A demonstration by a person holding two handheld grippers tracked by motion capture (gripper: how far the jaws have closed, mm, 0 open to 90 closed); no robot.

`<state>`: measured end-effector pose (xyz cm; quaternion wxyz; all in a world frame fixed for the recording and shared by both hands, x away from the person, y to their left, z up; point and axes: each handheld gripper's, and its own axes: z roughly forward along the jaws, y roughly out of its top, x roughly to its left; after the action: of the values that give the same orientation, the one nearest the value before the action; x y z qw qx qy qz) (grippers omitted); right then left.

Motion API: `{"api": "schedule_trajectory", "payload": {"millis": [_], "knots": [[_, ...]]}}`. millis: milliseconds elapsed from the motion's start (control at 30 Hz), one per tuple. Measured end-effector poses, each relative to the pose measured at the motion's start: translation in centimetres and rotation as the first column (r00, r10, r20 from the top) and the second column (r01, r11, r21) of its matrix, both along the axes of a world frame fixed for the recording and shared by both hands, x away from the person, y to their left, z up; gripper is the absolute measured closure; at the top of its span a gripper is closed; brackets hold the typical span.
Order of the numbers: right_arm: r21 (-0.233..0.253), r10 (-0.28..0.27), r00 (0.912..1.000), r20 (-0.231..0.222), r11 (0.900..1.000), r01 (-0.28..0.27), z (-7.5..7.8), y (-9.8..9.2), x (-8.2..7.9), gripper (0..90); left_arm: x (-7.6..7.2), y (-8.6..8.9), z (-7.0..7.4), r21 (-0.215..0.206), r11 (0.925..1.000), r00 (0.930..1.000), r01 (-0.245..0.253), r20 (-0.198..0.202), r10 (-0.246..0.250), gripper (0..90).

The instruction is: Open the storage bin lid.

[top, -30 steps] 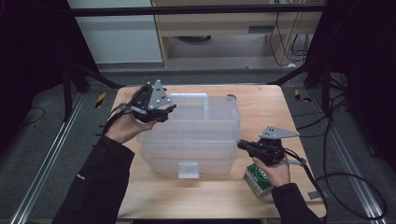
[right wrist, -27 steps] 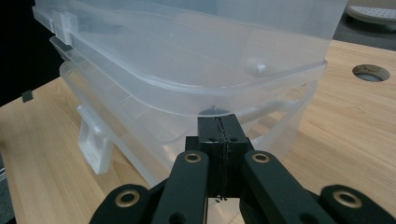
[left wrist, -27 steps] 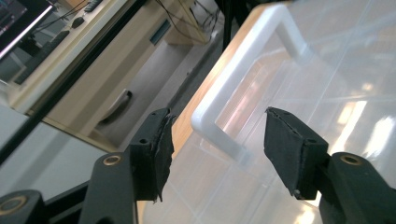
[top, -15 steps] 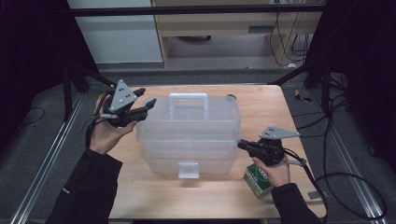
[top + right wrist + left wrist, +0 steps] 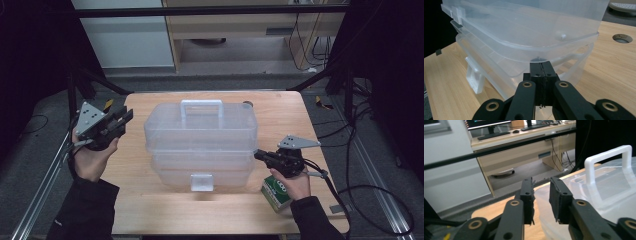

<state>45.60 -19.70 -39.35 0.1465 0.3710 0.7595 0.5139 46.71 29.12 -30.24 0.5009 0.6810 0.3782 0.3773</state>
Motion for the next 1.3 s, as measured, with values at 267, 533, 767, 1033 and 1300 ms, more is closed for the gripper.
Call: {"api": "schedule_trajectory", "payload": {"millis": [267, 533, 767, 1033, 1300], "knots": [[0.0, -0.002, 1.0, -0.001, 1.0, 0.002, 0.0, 0.0, 0.0, 90.0, -1.2, 2.0, -2.4, -0.014, 0.9997, 0.9987, -0.018, -0.047, 0.018, 82.3], [-0.001, -0.001, 1.0, -0.003, 1.0, 0.001, 0.0, 0.0, 0.0, 90.0, -2.0, 2.2, -4.2, -0.003, 1.0, 0.9951, -0.001, -0.099, 0.001, 87.5], [0.0, -0.001, 1.0, -0.003, 1.0, 0.001, 0.1, 0.0, 0.0, 90.0, -2.6, 2.1, -5.4, 0.007, 0.9995, 0.9891, 0.029, -0.145, -0.028, 89.5], [0.0, 0.001, 1.0, -0.006, 1.0, -0.001, 0.1, 0.0, 0.0, 90.0, -2.3, 1.5, -7.4, 0.026, 0.9973, 0.9743, 0.069, -0.217, -0.062, 89.6], [-0.001, 0.002, 1.0, -0.004, 1.0, -0.002, 0.1, 0.0, 0.1, 90.0, -2.0, 0.3, -8.7, 0.031, 0.9912, 0.9563, 0.129, -0.268, -0.116, 89.6]]}}
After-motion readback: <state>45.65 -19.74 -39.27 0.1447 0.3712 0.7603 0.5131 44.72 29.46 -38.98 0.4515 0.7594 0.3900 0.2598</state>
